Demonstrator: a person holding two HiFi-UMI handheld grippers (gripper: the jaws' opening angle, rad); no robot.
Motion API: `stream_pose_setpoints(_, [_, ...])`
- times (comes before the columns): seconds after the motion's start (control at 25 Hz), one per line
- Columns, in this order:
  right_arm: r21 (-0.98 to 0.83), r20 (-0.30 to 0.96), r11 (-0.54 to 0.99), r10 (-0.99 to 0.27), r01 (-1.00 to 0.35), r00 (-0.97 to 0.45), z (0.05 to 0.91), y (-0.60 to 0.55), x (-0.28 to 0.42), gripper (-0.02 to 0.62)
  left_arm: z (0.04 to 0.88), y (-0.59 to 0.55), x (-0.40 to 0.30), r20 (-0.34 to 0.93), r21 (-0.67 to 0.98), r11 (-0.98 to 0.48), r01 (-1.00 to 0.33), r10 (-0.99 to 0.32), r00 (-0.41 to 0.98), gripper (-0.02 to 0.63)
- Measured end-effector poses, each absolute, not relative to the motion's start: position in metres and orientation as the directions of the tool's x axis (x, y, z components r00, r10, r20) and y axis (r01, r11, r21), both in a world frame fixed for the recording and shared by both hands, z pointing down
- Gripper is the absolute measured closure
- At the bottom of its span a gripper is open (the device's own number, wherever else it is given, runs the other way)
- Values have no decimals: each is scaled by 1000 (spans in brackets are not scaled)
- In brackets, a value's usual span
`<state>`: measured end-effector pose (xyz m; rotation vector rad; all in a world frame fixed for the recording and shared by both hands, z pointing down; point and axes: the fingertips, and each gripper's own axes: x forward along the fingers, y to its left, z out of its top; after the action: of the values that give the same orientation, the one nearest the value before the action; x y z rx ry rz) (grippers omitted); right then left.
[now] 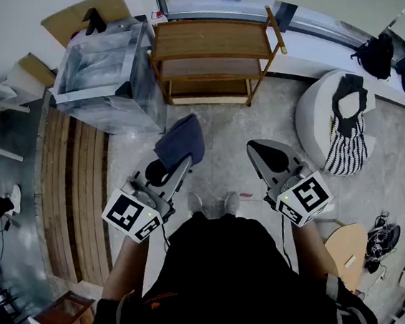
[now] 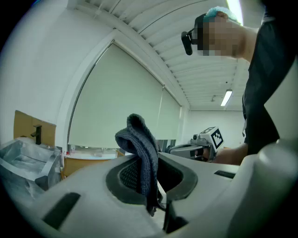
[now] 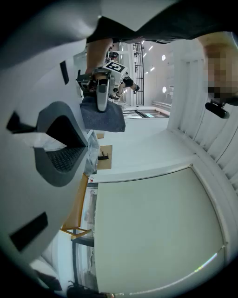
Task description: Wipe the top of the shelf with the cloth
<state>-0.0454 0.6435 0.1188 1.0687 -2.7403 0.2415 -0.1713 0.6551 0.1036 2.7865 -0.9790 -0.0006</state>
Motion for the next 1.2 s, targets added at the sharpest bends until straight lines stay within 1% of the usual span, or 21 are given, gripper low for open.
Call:
stream_pose_setpoints(0.24, [-80, 231, 724, -655, -685, -719, 117, 647, -42, 591, 102, 659, -168, 61, 175, -766, -619, -619, 783, 549])
stream_pose_setpoints(0.44, [-132, 189, 698, -679, -704, -709, 114, 646, -35, 591, 105, 662, -167, 68, 176, -766, -619, -618, 783, 549])
stream_pose_setpoints(0.64, [-149, 179, 700, -676, -699, -715, 115, 651, -26, 589, 110, 666, -160, 81, 177, -761, -624, -620, 780, 549])
stream_pose_setpoints(1.2, [-174, 173, 731, -637, -659, -752, 125, 668, 37, 590, 112, 686, -100, 95, 144, -732, -666, -659, 746, 549])
